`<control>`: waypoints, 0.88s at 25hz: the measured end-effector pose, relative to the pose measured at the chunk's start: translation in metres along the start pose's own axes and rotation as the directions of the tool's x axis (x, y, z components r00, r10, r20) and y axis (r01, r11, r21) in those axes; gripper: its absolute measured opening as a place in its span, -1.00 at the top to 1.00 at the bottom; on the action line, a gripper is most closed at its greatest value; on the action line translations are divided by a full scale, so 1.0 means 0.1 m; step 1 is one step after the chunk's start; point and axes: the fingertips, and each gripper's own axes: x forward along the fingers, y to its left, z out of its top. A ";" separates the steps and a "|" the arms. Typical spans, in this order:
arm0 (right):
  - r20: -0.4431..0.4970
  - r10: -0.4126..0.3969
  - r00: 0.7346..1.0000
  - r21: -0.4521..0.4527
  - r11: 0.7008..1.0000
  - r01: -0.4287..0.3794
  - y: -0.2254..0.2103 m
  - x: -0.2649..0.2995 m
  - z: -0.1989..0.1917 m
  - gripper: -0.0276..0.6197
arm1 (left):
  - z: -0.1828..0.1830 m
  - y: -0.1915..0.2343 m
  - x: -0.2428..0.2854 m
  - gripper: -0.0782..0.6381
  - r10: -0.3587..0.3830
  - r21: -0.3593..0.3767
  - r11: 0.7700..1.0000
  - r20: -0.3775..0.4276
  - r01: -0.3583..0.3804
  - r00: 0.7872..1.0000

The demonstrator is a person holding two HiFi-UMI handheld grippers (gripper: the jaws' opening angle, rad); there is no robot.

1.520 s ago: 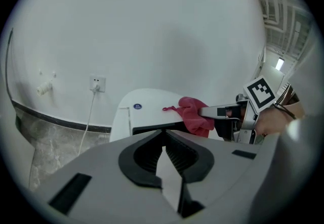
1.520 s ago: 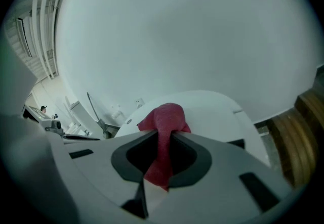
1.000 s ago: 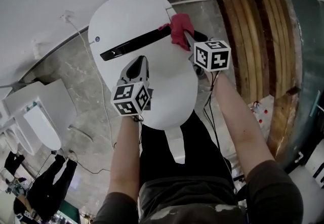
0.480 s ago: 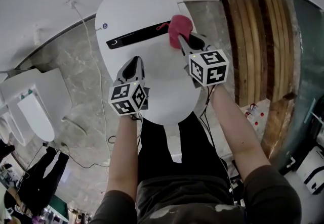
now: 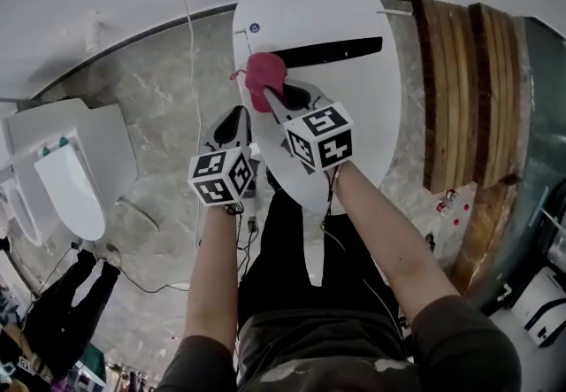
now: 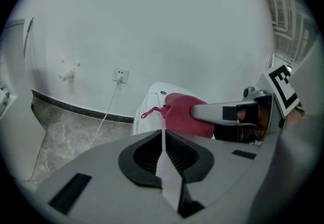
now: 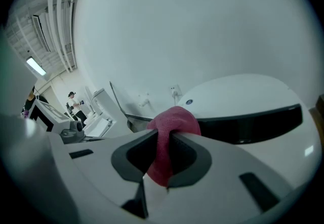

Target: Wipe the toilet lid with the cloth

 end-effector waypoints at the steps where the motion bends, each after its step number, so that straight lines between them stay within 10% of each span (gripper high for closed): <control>1: -0.013 0.005 1.000 0.001 1.000 -0.005 0.07 0.08 -0.04 0.76 | -0.01 0.05 -0.02 0.70 -0.002 0.000 1.000 -0.003 0.002 1.000; 8: -0.123 0.004 0.992 -0.041 0.999 -0.009 0.12 0.31 -0.40 0.76 | -0.22 0.18 -0.11 0.70 -0.015 -0.036 0.999 -0.020 0.014 1.000; 22: -0.047 -0.205 0.978 0.103 0.973 0.209 -1.35 -0.66 -0.45 0.76 | -0.36 -0.61 0.13 0.70 -0.066 0.022 0.997 -0.037 0.067 0.997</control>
